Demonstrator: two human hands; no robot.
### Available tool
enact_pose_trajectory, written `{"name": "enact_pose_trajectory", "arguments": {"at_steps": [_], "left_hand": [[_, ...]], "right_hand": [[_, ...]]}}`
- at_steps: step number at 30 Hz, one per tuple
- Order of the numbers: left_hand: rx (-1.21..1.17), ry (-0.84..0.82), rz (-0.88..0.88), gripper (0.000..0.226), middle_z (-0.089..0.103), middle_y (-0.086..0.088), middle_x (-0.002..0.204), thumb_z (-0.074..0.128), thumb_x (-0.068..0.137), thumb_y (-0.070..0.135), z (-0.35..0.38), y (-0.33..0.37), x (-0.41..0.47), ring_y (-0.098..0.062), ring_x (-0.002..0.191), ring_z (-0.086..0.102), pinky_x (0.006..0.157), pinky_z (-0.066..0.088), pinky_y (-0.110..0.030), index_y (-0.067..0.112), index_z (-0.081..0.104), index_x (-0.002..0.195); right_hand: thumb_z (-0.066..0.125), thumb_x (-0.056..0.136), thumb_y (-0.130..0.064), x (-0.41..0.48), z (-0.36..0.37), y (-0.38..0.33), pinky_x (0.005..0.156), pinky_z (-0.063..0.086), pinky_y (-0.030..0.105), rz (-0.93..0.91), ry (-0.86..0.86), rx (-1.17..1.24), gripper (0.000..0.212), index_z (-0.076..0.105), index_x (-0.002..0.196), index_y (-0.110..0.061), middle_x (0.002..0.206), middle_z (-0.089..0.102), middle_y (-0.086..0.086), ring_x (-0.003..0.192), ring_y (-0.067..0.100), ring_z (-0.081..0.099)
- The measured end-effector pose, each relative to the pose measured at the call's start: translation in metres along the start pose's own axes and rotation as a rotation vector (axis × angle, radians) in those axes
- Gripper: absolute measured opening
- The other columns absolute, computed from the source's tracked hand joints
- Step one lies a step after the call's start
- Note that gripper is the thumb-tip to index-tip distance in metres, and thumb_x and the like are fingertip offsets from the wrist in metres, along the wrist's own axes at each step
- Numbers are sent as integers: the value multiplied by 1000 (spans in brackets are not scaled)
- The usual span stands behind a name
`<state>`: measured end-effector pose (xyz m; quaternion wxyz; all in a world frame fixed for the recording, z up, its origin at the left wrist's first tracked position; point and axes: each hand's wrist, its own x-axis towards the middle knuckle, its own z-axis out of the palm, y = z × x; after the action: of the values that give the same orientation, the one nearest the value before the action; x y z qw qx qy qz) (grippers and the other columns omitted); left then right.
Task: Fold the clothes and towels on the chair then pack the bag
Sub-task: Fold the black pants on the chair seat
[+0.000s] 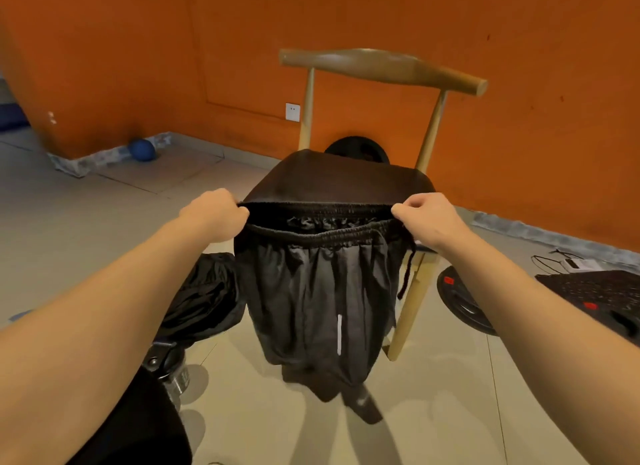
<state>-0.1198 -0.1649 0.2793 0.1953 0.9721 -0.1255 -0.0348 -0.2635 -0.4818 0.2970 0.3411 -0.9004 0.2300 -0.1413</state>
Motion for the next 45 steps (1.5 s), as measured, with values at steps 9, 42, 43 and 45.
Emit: {"name": "enact_pose_trajectory", "arguments": {"at_steps": [9, 42, 43, 45], "left_hand": [[-9, -205, 217, 35, 69, -17, 86, 41, 89, -7, 15, 17, -4, -32, 77, 62, 59, 43, -36, 11, 70, 96], [-225, 43, 250, 26, 60, -14, 77, 49, 101, 29, 13, 55, -36, -31, 68, 60, 60, 42, -38, 3, 51, 98], [-220, 58, 239, 25, 60, -14, 77, 49, 101, 29, 9, 54, -36, -32, 68, 61, 59, 41, -38, 5, 50, 96], [-256, 77, 196, 22, 59, -13, 74, 47, 102, 27, 4, 54, -38, -31, 62, 64, 57, 43, -37, 9, 44, 89]], "right_hand": [[56, 101, -31, 5, 12, 0, 64, 64, 39, 179, -132, 332, 32, 62, 93, -1, 87, 53, 13, 84, 39, 71], [69, 85, -13, -10, 7, 34, 96, 52, 39, -46, -220, -292, 35, 65, 119, -18, 121, 63, 6, 119, 29, 54], [70, 84, -22, -9, 9, 37, 105, 47, 45, -20, -211, -403, 48, 59, 131, -20, 132, 59, 7, 129, 32, 47], [71, 80, -40, -10, 13, 42, 108, 43, 49, 61, -205, -534, 64, 51, 137, -19, 138, 54, 11, 130, 37, 44]]}}
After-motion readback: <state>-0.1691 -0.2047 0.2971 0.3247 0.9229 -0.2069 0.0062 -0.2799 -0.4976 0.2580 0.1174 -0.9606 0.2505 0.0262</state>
